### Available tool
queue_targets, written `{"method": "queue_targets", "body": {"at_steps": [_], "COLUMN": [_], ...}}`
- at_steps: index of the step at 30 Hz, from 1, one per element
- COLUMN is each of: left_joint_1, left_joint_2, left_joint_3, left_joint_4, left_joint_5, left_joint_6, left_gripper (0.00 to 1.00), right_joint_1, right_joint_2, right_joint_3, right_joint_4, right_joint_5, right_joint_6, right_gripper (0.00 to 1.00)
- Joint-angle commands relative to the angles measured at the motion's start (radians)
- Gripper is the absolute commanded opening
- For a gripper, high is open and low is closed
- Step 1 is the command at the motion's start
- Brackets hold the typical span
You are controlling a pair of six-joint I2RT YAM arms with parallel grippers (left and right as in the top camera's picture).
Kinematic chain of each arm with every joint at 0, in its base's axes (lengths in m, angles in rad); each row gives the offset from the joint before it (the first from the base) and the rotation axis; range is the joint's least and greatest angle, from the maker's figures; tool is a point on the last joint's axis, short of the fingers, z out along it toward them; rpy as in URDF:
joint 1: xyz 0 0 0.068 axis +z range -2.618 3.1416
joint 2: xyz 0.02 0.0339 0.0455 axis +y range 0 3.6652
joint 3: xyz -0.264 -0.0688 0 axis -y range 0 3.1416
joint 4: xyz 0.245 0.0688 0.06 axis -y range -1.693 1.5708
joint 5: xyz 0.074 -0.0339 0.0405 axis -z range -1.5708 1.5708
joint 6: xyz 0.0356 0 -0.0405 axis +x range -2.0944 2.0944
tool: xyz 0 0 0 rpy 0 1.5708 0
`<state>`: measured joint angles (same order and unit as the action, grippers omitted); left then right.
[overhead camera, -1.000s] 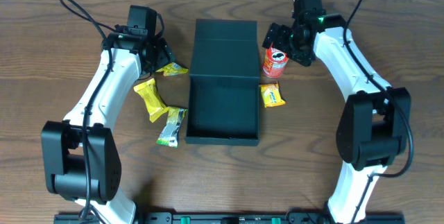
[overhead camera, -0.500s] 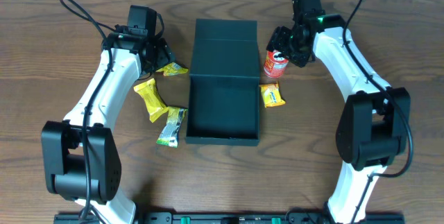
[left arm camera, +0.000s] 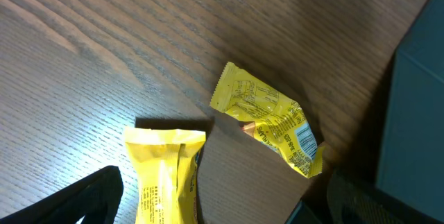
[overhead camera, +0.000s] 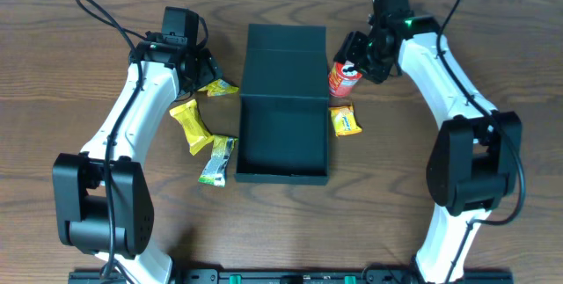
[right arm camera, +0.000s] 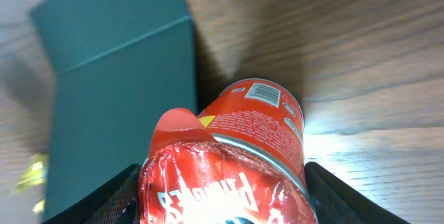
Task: Pack container
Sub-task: 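Lift the can with the right gripper and carry it over the box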
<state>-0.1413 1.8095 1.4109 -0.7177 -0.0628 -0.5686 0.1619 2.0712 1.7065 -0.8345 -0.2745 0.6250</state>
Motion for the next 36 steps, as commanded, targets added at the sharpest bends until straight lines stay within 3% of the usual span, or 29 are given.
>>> {"method": "queue_targets", "body": {"at_steps": [1, 16, 29, 36], "left_joint_1": [-0.005, -0.005, -0.005, -0.005], "left_joint_2": [0.01, 0.01, 0.01, 0.01], "left_joint_3": [0.024, 0.024, 0.024, 0.024], "left_joint_4": [-0.004, -0.003, 0.012, 0.011], "left_joint_5": [-0.007, -0.007, -0.007, -0.007], "left_joint_6": [0.008, 0.008, 0.008, 0.008], "left_gripper": [0.95, 0.96, 0.95, 0.96], "right_joint_1": [-0.039, -0.167, -0.132, -0.034], "right_joint_2": [0.003, 0.002, 0.002, 0.002], "right_joint_3": [0.063, 0.151, 0.151, 0.15], "right_joint_4": [-0.008, -0.232, -0.417, -0.477], "right_joint_5": [-0.143, -0.484, -0.647, -0.673], "right_joint_6": [0.01, -0.101, -0.174, -0.174], "right_gripper": [0.67, 0.65, 0.64, 0.63]}}
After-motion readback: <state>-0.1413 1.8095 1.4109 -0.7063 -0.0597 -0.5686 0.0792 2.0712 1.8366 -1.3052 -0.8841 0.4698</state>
